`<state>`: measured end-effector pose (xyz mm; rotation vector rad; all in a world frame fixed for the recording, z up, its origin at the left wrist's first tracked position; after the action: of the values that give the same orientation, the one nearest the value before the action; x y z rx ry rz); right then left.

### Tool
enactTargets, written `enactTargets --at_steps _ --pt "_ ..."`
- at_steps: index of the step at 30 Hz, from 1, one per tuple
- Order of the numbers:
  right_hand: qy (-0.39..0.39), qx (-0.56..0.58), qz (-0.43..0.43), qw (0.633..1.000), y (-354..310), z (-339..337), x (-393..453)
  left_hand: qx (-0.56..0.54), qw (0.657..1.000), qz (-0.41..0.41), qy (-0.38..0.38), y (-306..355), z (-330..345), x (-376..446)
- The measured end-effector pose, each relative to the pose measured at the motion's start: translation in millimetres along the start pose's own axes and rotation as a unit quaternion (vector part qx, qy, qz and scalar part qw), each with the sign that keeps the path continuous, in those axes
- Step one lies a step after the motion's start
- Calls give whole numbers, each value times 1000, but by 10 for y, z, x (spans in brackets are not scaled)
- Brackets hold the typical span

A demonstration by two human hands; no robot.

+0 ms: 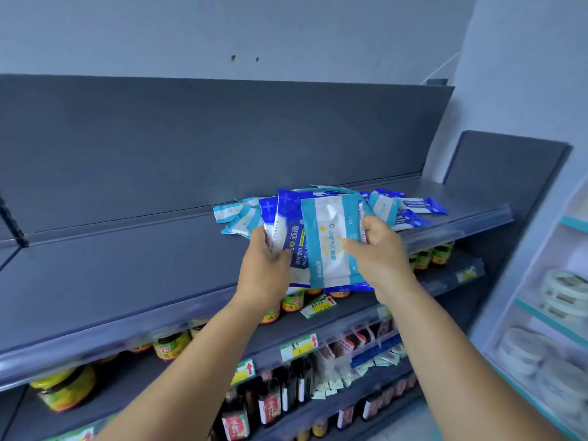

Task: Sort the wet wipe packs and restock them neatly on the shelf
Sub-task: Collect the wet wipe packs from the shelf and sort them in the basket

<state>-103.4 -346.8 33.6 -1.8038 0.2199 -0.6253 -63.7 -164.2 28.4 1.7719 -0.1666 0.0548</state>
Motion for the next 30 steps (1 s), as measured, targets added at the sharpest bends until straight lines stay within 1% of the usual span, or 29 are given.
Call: enactTargets --at_steps 5,10,13,16,20,25,30 --pt "85 -8 31 996 83 -624 -635 -6 996 5 -92 18 412 -530" --pt "173 -26 65 982 252 -1357 -1261 -12 982 11 -191 57 973 -1069" --pt "222 -39 86 970 325 -1815 -1655 -24 970 14 -240 78 1363 -1421" --pt "271 -52 112 955 438 -2318 -2089 -37 953 0 -301 67 1825 -1849" --pt "327 -40 153 932 651 -2979 -2665 -33 928 -16 -371 57 2421 -2454" --pt "375 -45 203 904 976 -3816 -3359 -5 905 -38 -424 25 3190 -3262" --pt "391 -49 239 887 1295 -4637 -4036 25 871 -91 -483 -82 3974 -4172"
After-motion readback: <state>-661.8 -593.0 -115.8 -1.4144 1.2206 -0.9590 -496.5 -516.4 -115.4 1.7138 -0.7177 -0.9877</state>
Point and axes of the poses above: each hand's wrist, its own x-axis towards the middle knuckle, its own z-axis out of the palm, y = z × x, the point moved 6 cm from there along x, towards the middle knuckle, and after that the axes turned 6 degrees about -z, right-handed, at the moved point
